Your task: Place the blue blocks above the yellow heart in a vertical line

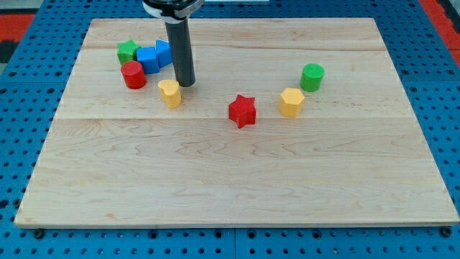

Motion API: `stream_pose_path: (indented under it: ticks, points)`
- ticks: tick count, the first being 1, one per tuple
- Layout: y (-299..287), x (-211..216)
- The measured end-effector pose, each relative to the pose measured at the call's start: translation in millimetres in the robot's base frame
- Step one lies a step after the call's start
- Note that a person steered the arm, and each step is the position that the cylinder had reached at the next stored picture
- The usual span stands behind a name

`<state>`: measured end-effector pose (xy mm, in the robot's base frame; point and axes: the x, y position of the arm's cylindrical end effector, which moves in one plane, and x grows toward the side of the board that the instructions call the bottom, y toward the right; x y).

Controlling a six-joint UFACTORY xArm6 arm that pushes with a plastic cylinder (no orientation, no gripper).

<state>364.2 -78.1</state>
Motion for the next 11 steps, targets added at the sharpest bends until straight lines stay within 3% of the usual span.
stream_pose_path:
  ticks: [2,3,4,6,8,11]
  points:
    - [-83.7,0.2]
    - [-38.4,12.8]
    - [-49.1,13.5]
    - [-140.9,-46.1]
    - [-113.4,-93.4]
    - [-65.4,-43.0]
